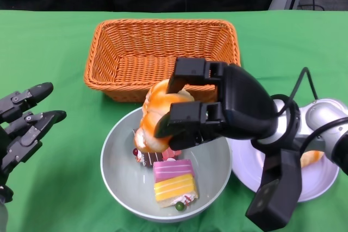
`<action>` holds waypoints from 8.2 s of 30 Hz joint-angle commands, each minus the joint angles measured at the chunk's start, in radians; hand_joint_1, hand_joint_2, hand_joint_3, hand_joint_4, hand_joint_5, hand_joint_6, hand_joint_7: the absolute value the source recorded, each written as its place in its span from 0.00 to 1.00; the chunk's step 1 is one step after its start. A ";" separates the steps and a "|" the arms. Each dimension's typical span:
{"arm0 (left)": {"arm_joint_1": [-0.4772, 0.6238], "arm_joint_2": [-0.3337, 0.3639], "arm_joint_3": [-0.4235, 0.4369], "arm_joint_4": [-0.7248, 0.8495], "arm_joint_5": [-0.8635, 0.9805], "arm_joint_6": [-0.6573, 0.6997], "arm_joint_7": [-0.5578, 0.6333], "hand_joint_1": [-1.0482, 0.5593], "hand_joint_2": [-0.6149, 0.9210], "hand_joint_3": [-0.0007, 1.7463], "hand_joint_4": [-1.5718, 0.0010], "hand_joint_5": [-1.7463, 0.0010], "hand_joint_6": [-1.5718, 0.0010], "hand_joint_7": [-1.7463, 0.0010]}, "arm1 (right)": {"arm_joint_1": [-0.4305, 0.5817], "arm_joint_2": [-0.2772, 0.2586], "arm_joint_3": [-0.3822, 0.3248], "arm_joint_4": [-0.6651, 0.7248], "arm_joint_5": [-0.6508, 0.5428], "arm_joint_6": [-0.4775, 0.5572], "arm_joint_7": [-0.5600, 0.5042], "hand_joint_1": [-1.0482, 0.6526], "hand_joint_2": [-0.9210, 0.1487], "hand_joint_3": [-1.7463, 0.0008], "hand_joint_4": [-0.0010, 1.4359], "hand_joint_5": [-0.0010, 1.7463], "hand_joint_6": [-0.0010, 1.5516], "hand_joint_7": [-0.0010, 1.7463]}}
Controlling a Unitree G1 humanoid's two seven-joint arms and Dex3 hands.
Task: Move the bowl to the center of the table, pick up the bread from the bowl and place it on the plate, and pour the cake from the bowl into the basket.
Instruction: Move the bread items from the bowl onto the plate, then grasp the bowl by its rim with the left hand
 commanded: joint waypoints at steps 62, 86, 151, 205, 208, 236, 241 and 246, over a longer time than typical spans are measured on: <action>0.007 0.032 -0.012 0.032 0.011 -0.037 -0.107 0.49 1.00 0.07 0.44 0.77 0.41 1.00 | 0.244 -0.099 -0.253 0.352 0.128 0.120 0.004 0.54 0.10 1.00 0.57 0.67 0.60 0.44; 0.011 0.026 -0.036 0.019 0.006 -0.040 -0.120 0.47 1.00 0.07 0.43 0.77 0.41 1.00 | 0.265 0.013 -0.182 0.518 0.173 0.231 0.106 0.54 0.12 1.00 0.55 0.73 0.68 0.25; -0.025 0.040 -0.023 0.101 0.006 -0.066 -0.145 0.50 1.00 0.05 0.42 0.77 0.37 0.99 | 0.719 -0.183 -0.319 -0.440 0.226 0.686 0.715 0.38 0.10 0.99 0.40 0.00 0.41 0.00; -0.024 0.044 -0.047 0.103 -0.009 -0.089 -0.238 0.47 1.00 0.04 0.44 0.74 0.38 1.00 | 0.779 0.272 -0.800 -0.383 1.409 0.226 1.599 0.48 0.12 0.80 0.46 0.71 0.49 0.49; -0.021 0.038 -0.050 0.097 -0.021 -0.100 -0.271 0.48 1.00 0.04 0.44 0.74 0.38 1.00 | 0.782 0.289 -0.817 -0.392 1.402 0.226 1.596 0.48 0.18 0.70 0.47 0.77 0.46 0.64; 0.071 0.059 -0.146 -0.181 0.038 -0.206 -0.279 0.43 1.00 0.04 0.48 0.77 0.45 1.00 | 0.819 0.284 -0.847 -0.638 1.359 0.412 1.587 0.51 0.34 0.48 0.46 0.96 0.40 0.80; 0.093 0.102 -0.165 -0.269 0.090 -0.243 -0.272 0.44 1.00 0.05 0.51 0.77 0.47 1.00 | 0.811 0.289 -0.851 -0.658 1.343 0.430 1.574 0.50 0.35 0.48 0.48 0.94 0.41 0.78; 0.126 0.184 -0.175 -0.398 0.123 -0.226 -0.290 0.39 1.00 0.03 0.55 0.80 0.50 1.00 | 0.803 0.302 -0.853 -0.653 1.356 0.439 1.569 0.50 0.33 0.50 0.51 0.95 0.42 0.79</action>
